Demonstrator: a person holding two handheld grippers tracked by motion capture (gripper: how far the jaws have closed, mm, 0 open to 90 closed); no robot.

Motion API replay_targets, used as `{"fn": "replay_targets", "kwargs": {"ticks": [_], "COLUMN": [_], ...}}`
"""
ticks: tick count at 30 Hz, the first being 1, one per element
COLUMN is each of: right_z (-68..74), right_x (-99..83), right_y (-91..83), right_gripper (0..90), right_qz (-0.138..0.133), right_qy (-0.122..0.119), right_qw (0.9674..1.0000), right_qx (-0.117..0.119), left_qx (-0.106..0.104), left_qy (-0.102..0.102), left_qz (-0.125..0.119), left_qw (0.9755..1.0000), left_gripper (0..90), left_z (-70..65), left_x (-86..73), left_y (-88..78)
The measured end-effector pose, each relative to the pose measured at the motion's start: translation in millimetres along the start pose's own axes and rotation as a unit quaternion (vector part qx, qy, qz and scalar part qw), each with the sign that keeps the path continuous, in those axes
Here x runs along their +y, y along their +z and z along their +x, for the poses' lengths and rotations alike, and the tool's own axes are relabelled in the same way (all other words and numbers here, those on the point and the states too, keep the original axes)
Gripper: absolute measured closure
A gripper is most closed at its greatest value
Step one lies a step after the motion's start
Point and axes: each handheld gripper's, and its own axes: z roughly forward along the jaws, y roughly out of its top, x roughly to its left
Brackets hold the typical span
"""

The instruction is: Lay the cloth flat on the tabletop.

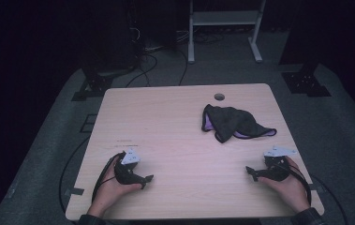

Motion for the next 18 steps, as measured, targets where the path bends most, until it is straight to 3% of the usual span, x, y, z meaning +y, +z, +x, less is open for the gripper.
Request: {"fn": "replay_targets", "kwargs": {"ticks": [5, 6, 8, 9, 12, 18], "right_z": [-1.1, -2.4, -3.1, -4.9, -5.0, -6.1], "right_x": [0.4, 1.2, 1.6, 3.4, 6.6, 19.7], "right_y": [-1.2, -2.2, -2.6, -4.8, -5.6, -9.3], "right_gripper": [15.2, 23.4, 28.1, 38.8, 46.9, 53.9], "right_qz": [-0.006, -0.007, -0.008, -0.005, -0.002, -0.016], "right_qy": [0.000, -0.001, -0.004, -0.009, -0.007, -0.012], "right_qw": [1.0000, 1.0000, 1.0000, 0.9998, 0.9994, 0.9991], "right_qx": [-0.001, 0.003, 0.004, 0.014, 0.032, 0.038], "left_qx": [0.000, 0.000, 0.000, 0.001, 0.001, 0.001], "left_qy": [0.000, -0.001, 0.000, 0.000, -0.002, -0.001], "left_qz": [0.000, 0.000, 0.000, 0.000, -0.001, -0.001], "left_qw": [1.0000, 1.0000, 1.0000, 1.0000, 1.0000, 1.0000], "left_gripper": [0.0, 0.0, 0.0, 0.0, 0.0, 0.0], "left_z": [0.0, -0.1, -0.1, -0.1, -0.3, -0.3], "left_x": [0.0, 0.0, 0.0, 0.0, -0.2, -0.2], "left_y": [0.0, 0.0, 0.0, 0.0, -0.2, -0.2]}}
